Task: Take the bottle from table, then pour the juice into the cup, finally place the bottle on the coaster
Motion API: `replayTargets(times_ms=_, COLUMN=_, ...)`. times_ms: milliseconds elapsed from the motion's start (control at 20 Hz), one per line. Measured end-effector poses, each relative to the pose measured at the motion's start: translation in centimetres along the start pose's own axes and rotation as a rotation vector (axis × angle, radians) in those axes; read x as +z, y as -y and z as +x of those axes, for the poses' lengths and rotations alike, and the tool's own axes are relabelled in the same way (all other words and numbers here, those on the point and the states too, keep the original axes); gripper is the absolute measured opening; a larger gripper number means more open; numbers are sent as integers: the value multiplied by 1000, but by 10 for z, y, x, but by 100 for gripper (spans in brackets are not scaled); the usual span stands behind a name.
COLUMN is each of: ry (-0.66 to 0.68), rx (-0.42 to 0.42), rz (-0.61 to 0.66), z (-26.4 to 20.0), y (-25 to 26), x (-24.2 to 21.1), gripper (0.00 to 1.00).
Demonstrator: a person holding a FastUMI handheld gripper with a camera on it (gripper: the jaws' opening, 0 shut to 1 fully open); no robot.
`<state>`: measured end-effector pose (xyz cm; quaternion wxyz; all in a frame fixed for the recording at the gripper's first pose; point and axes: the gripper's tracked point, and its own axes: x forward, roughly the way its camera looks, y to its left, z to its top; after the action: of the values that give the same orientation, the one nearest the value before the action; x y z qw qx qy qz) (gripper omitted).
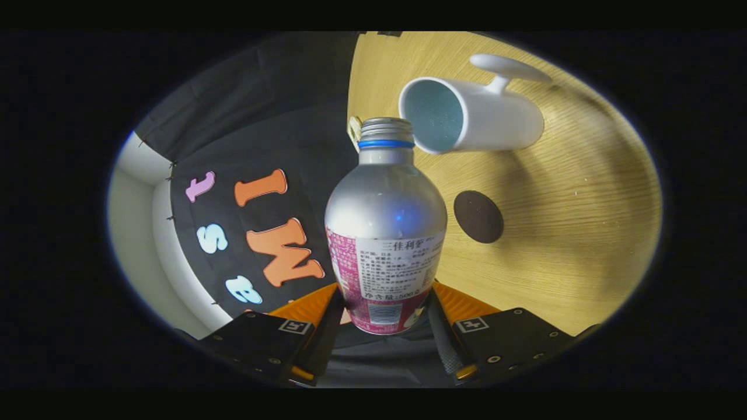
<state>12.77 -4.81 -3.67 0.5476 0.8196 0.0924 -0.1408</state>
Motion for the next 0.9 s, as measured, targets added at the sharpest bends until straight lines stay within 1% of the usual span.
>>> replayTargets(times_ms=100, ry=-3, rx=-8, rz=8, z=1, y=2, x=2, gripper=74)
replayTargets(times_ms=600, ry=13, rx=53, rz=46, z=0, y=-16, x=11, gripper=74)
replayTargets(times_ms=900, ry=-8, rx=52, rz=53, z=2, y=-15, x=10, gripper=74)
